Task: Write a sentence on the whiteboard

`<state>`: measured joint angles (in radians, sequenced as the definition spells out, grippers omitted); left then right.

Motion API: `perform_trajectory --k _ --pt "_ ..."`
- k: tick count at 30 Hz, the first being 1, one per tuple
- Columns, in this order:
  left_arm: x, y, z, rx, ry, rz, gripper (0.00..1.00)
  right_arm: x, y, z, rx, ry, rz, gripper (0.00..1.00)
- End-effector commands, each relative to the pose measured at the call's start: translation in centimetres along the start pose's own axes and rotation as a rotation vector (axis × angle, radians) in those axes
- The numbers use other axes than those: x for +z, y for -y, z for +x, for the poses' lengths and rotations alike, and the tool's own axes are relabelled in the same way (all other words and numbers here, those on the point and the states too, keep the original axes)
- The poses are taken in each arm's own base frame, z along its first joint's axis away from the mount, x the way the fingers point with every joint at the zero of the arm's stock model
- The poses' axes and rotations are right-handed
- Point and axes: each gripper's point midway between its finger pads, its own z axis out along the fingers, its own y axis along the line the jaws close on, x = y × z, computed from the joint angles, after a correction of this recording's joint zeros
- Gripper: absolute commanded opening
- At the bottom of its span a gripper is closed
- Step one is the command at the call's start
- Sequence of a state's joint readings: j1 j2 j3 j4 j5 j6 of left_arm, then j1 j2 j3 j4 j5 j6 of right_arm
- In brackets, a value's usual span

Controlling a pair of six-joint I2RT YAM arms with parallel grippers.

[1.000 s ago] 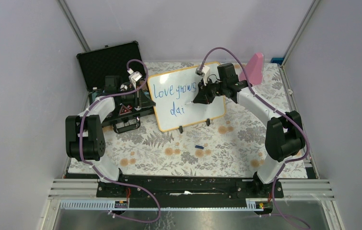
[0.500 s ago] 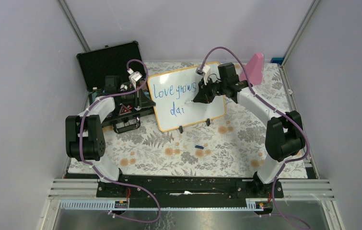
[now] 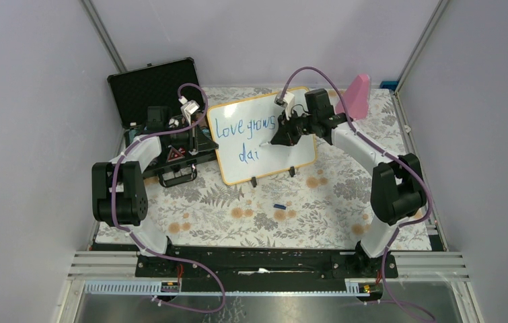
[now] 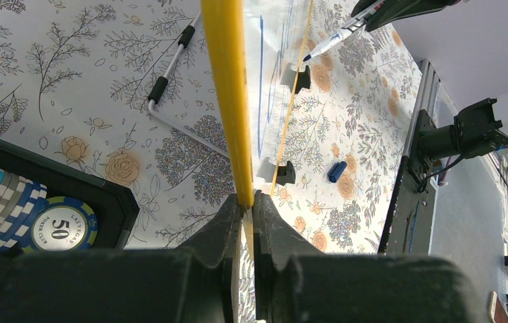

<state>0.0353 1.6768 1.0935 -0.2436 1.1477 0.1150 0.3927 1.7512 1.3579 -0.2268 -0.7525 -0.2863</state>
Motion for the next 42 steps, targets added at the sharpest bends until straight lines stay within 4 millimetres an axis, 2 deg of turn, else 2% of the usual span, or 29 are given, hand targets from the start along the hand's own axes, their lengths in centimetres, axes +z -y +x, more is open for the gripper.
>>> perform_trajectory --k 1,16,28,42 --pt "-0.1 -0.1 -2.3 0.123 0.03 -0.014 0.0 0.3 0.2 -1.1 -0.023 0.031 -0.005 0.0" --pt "-0.1 -0.2 -2.2 0.12 0.026 -0.013 0.0 0.6 0.3 -1.9 -0.024 0.046 -0.011 0.0" --pt "0.0 -0.3 -2.2 0.116 0.024 -0.015 0.0 1.3 0.6 -0.8 -0.019 0.02 -0.004 0.0" --pt "0.0 -0.4 -2.2 0.117 0.024 -0.016 0.0 1.3 -0.1 0.7 -0.012 -0.003 -0.015 0.0"
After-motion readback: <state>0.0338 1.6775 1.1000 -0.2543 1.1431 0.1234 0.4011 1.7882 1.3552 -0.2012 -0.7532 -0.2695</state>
